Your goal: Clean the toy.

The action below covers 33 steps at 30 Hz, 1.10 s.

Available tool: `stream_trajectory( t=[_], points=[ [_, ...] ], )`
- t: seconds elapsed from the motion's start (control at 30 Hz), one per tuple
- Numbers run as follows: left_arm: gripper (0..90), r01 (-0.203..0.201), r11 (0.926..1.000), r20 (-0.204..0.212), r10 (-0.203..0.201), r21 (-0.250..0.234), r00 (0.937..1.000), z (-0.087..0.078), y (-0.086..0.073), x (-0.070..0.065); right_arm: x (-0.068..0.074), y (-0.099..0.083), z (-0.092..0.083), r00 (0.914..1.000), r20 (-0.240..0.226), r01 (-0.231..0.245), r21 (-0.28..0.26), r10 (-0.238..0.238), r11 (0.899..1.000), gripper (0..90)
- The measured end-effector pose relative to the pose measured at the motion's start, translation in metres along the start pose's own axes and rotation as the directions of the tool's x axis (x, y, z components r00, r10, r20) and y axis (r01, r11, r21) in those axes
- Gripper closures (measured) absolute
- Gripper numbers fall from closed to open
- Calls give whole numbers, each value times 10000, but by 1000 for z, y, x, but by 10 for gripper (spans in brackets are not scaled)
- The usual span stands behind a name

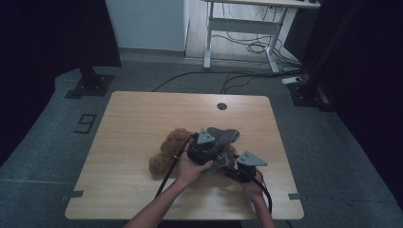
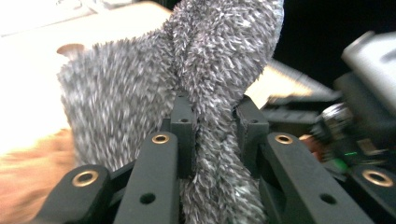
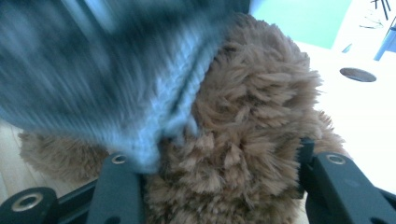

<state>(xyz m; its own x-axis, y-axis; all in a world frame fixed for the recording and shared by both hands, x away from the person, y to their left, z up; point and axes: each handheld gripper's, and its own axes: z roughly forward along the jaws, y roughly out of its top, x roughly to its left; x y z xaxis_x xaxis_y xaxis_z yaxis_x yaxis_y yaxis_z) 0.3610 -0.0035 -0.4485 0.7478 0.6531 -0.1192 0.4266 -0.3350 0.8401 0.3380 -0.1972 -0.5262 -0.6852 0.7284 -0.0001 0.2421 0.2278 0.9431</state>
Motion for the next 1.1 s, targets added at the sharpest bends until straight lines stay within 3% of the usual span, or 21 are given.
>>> stream_trajectory(
  t=[0.13, 0.23, 0.27, 0.37, 0.43, 0.5, 0.7, 0.87, 1.0, 1.07, 1.1],
  points=[
    [733, 262, 9996, 34, -262, -66, 9997, 1, -5, 5, -3, -5, 0, 9999, -66, -158, -64, 158, 9999, 476],
    [737, 222, 9997, -296, -223, -51, 9993, -5, -8, 9, -3, -5, 0, 9999, -59, -105, -48, 104, 9999, 477],
    [737, 228, 9997, -498, -232, -74, 9985, -10, -9, 14, -3, -5, 0, 9999, -53, -108, -51, 108, 9999, 477],
    [741, 286, 9992, -564, -302, -284, 9980, -24, -15, 27, -4, -6, 0, 9999, -99, -142, -102, 141, 9998, 477],
    [741, 284, 9990, -615, -305, -349, 9976, -28, -16, 29, -3, -6, 0, 9999, -91, -124, -102, 123, 9999, 477],
    [741, 233, 9980, -910, -286, -587, 9954, -43, -19, 37, -4, -6, 0, 9998, -103, -185, -113, 184, 9998, 478],
    [746, 709, 9937, -1135, -805, -868, 9903, -68, -30, 59, -4, -7, 0, 9996, -155, -228, -172, 226, 9996, 477],
    [747, 939, 9908, -1233, -1056, -976, 9867, -79, -38, 70, -4, -7, 0, 9995, -178, -263, -217, 259, 9994, 477],
    [747, 1143, 9868, -1364, -1296, -1147, 9821, -93, -44, 79, -4, -7, 0, 9994, -177, -291, -228, 287, 9993, 476],
    [746, 1291, 9839, -1540, -1476, -1239, 9770, -100, -48, 86, -5, -8, 0, 9991, -187, -392, -233, 388, 9990, 476],
    [746, 1488, 9797, -1855, -1723, -1341, 9674, -107, -52, 96, -6, -8, 0, 9989, -184, -438, -241, 434, 9987, 476]
  ],
)
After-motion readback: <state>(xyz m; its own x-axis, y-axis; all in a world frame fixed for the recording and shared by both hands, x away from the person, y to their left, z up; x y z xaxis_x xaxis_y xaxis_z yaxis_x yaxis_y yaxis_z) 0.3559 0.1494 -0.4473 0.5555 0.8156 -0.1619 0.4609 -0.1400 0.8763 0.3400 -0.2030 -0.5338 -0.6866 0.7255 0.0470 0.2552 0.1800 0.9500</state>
